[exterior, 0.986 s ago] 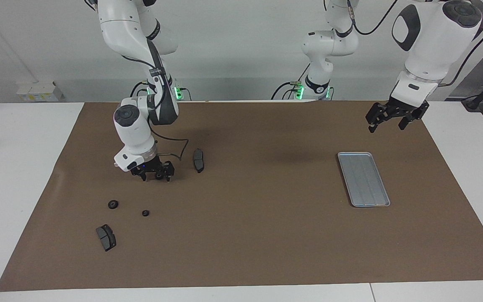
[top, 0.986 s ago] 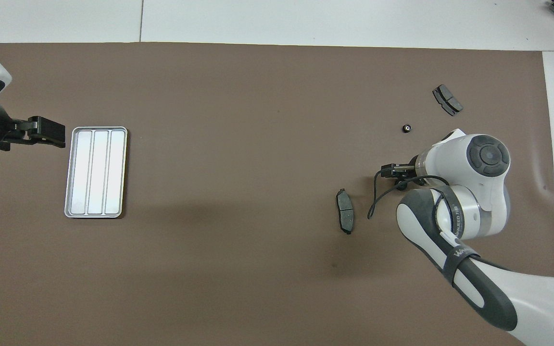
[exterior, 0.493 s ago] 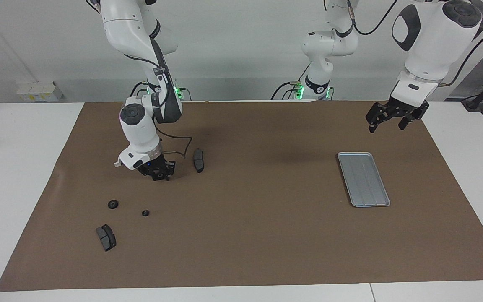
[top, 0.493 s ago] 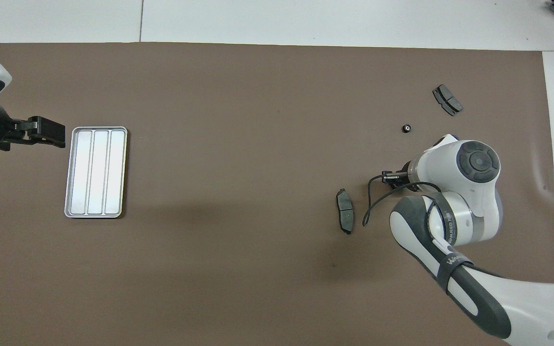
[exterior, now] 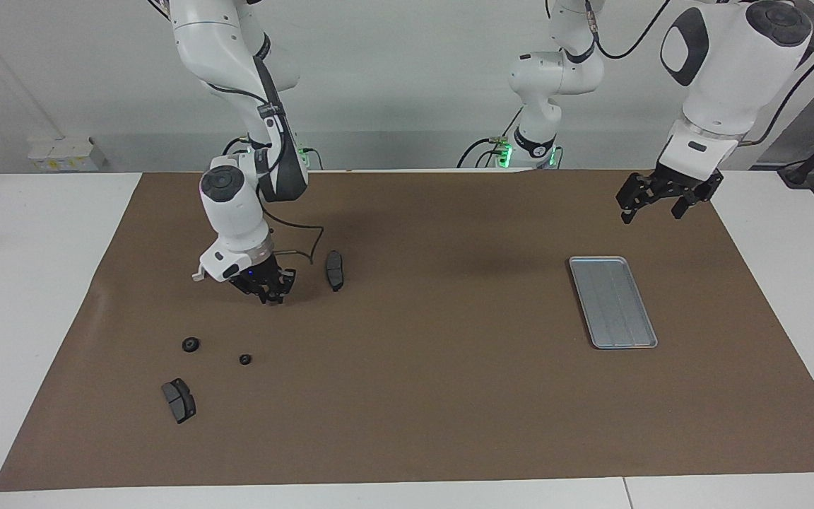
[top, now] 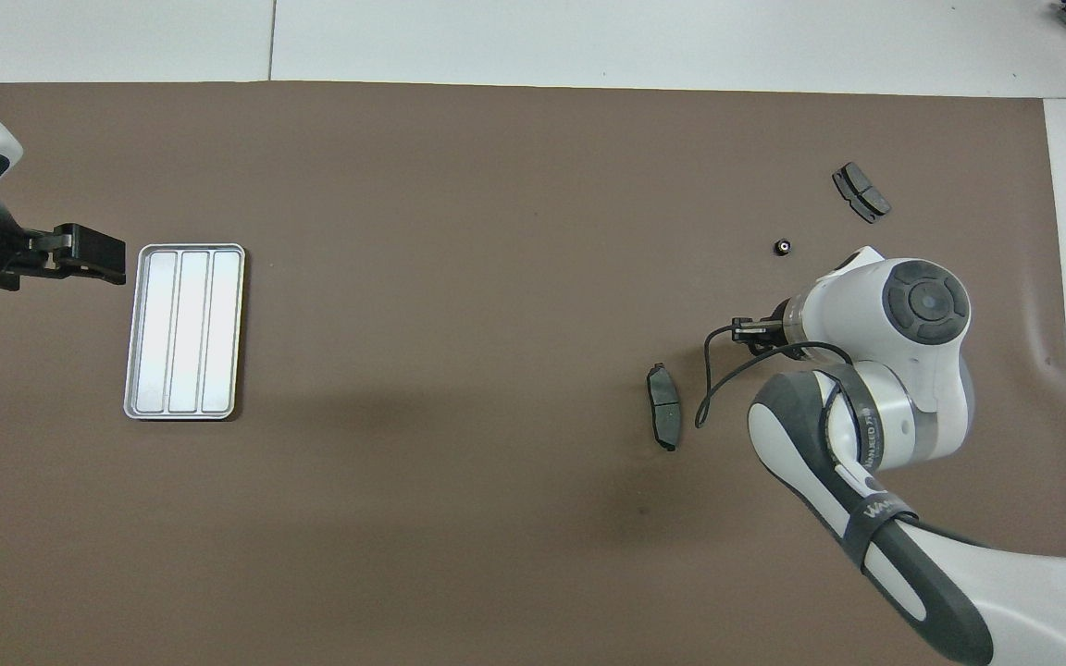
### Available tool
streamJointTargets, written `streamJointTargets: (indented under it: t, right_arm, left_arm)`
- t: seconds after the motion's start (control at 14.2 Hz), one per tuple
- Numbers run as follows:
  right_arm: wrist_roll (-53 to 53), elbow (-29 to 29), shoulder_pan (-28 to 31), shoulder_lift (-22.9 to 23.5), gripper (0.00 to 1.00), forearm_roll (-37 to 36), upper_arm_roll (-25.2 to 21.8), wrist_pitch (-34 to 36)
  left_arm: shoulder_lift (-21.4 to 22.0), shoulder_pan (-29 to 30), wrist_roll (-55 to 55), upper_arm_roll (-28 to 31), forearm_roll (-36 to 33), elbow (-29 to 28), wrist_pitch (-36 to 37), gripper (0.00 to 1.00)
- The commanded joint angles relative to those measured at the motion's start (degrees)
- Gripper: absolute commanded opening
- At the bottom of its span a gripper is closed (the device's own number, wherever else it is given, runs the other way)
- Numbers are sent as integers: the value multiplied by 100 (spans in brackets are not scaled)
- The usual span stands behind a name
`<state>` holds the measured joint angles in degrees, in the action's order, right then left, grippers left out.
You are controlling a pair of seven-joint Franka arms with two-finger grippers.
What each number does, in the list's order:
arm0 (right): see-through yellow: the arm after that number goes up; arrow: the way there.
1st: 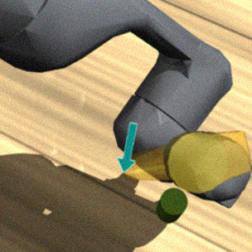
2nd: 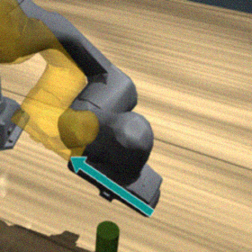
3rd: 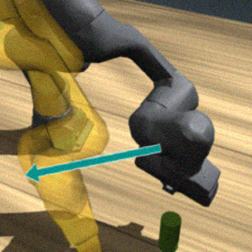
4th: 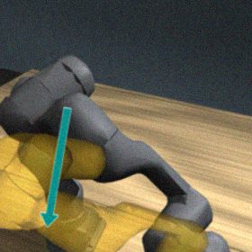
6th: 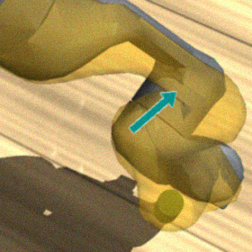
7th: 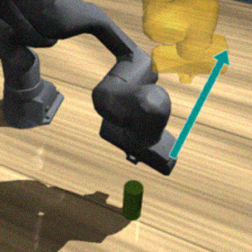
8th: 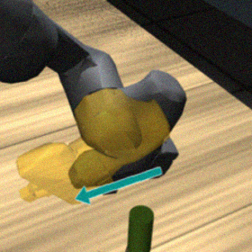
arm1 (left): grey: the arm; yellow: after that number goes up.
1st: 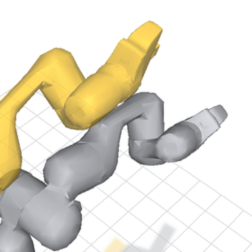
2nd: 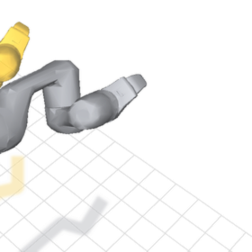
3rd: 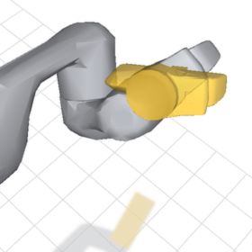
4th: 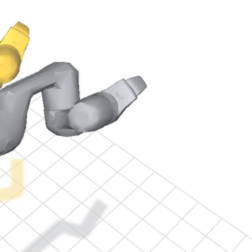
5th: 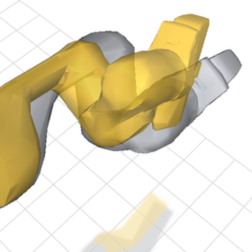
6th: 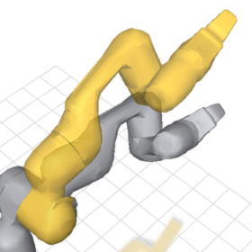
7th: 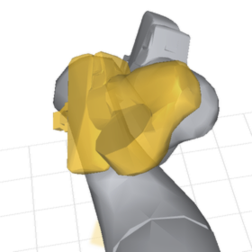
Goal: Pick bearing gear from pile to tray
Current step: 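Grasp the black gear with the right gripper and lift it, then carry the gear toward the table center with the right gripper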
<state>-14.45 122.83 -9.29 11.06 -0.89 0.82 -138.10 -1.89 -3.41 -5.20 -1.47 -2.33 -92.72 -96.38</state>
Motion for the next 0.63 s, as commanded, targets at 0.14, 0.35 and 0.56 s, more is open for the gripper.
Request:
streamJointTargets:
  t: [0.14,0.35,0.56]
  right_arm:
    - [-1233,-680,-643,159,0,177,41,293]
    - [-2121,-1287,-1363,545,0,221,32,362]
    - [-2860,-2120,-1856,1080,0,212,32,625]
  left_arm:
    - [198,24,10,-3,-57,-246,-135,100]
    - [198,24,10,-3,-57,-246,-135,100]
    - [198,24,10,-3,-57,-246,-135,100]
